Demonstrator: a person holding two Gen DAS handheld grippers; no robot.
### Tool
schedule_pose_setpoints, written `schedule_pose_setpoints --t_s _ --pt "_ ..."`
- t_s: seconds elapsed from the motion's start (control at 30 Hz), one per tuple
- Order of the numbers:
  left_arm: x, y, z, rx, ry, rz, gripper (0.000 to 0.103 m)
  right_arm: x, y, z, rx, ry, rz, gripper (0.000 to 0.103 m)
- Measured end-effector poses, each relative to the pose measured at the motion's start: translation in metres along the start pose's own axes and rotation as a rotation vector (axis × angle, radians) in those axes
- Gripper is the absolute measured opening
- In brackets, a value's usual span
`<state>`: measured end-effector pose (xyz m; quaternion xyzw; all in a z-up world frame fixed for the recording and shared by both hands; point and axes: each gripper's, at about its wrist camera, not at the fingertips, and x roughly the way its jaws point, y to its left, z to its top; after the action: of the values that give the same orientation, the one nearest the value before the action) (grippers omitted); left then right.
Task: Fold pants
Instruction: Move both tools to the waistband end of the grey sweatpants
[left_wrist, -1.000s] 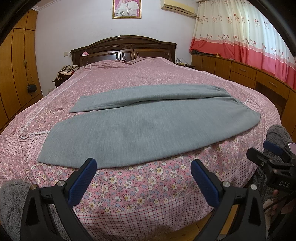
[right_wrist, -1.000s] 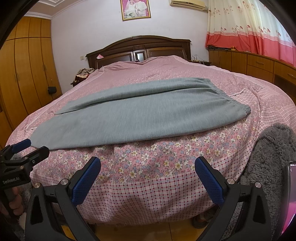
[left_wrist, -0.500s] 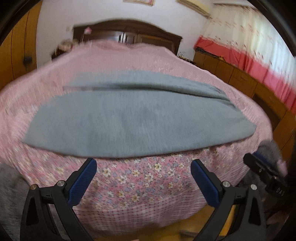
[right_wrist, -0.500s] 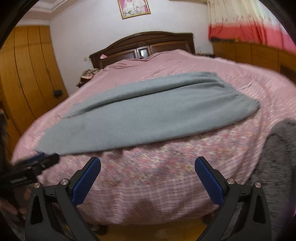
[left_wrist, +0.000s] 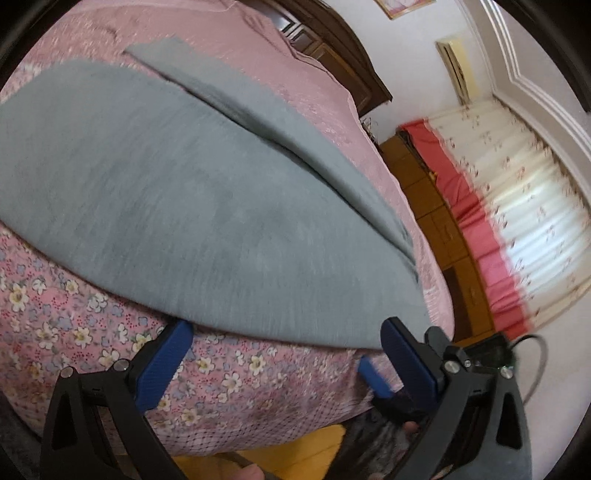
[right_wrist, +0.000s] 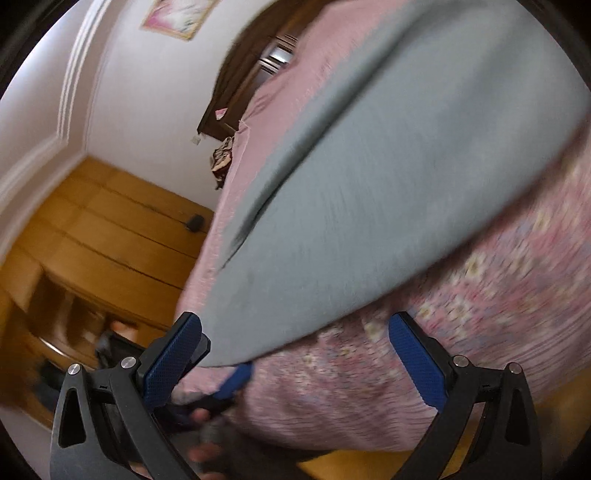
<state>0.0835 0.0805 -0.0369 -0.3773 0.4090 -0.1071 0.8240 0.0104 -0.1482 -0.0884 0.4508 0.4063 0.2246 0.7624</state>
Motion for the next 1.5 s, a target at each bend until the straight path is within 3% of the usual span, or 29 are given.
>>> schedule_pose_setpoints --t_s 0.37,0.73,0.87,0.97,1.2,1.4,1.5 --pt "-0.008 0.013 0.011 -0.078 0.003 -0.071 0.103 0.005 -0.014 0.006 0.045 0.027 0.095 0.103" --pt "-0.016 0.037 0.038 -0.186 -0.11 -0.165 0.103 0.002 -0.038 0.035 0.169 0.022 0.195 0.103" --pt "-0.03 0.045 0.042 -0.176 -0.165 -0.156 0.102 -0.027 -0.046 0.046 0.172 -0.062 0.261 0.103" --pt "-0.046 0.057 0.04 -0.188 -0.245 -0.12 0.102 -0.062 -0.056 0.068 0.128 -0.178 0.249 0.103" --pt "-0.072 0.09 0.045 -0.246 -0.383 -0.039 0.102 -0.107 -0.087 0.098 0.213 -0.344 0.191 0.103" --pt "-0.085 0.11 0.04 -0.315 -0.473 -0.009 0.102 -0.136 -0.082 0.122 0.133 -0.406 0.005 0.103" --pt "-0.088 0.118 0.035 -0.345 -0.478 -0.042 0.1 -0.15 -0.086 0.129 0.152 -0.422 -0.033 0.102"
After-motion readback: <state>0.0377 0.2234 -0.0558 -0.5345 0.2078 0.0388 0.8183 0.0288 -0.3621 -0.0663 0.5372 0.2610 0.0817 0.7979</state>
